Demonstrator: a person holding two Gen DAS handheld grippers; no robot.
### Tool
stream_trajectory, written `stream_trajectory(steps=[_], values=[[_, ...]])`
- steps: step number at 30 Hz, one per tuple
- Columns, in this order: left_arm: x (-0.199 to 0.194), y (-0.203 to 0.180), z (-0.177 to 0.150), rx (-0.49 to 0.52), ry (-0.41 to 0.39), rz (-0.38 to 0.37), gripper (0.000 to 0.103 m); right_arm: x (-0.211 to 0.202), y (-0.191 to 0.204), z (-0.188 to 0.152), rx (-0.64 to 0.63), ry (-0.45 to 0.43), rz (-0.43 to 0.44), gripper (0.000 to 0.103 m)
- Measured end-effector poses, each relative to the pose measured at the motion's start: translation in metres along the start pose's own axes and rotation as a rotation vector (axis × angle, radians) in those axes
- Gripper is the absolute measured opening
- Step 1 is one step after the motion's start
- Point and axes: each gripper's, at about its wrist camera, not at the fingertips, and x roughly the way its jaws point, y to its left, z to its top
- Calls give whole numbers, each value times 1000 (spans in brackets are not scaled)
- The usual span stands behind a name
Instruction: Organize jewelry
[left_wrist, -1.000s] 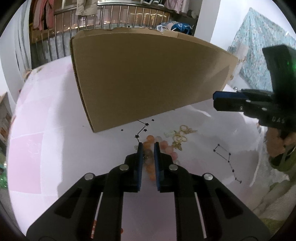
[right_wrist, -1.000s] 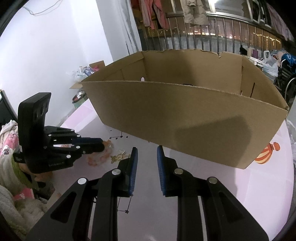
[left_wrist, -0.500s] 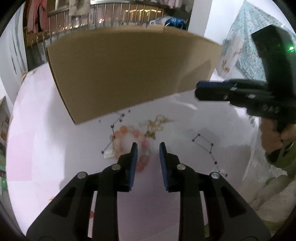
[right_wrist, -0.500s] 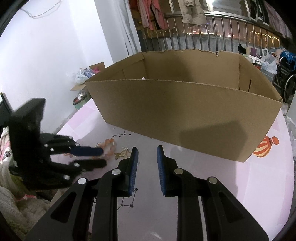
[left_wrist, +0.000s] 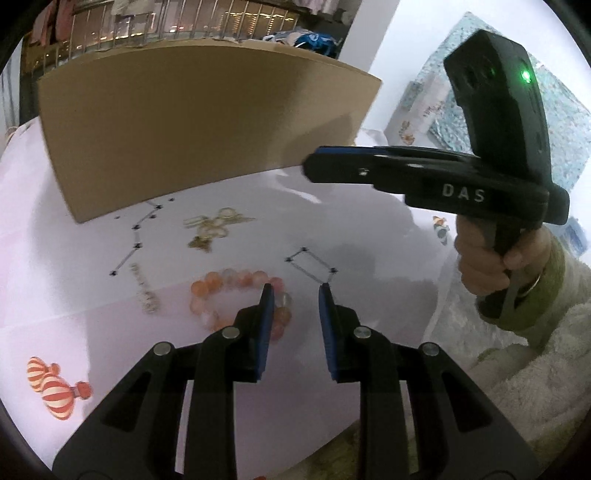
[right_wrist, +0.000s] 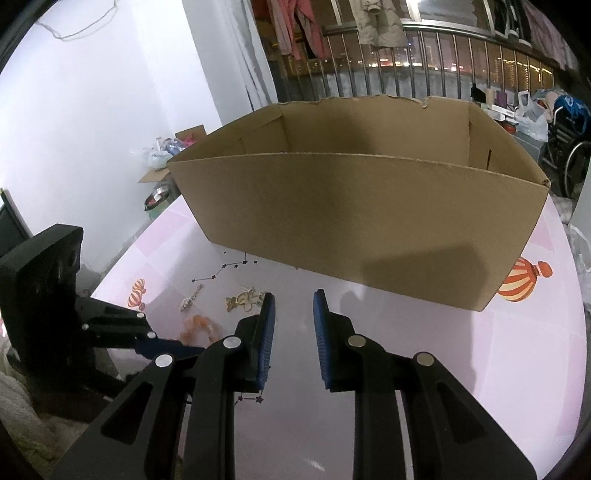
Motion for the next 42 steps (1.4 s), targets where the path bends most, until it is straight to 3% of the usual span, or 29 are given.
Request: stream_trajectory(steps=[4, 8, 12, 19, 30, 42], values=[[3, -10, -4, 25, 3, -10, 23, 0, 0, 0, 3, 0, 1, 21], [-13, -14, -2, 78, -38, 56, 23, 0, 0, -2, -5, 0, 6, 21], [-32, 9, 0, 74, -70, 168, 24, 2, 1, -3, -31, 8, 21, 21], [-34, 37, -1, 86, -43, 294, 25, 7, 4, -2, -66, 16, 35, 21], [-26, 43, -5, 125, -25, 284, 25, 17, 7, 1, -117, 31, 55, 21], [-20, 47, -4, 139, -35, 298, 5, 17, 10, 4, -184, 46, 74, 21]])
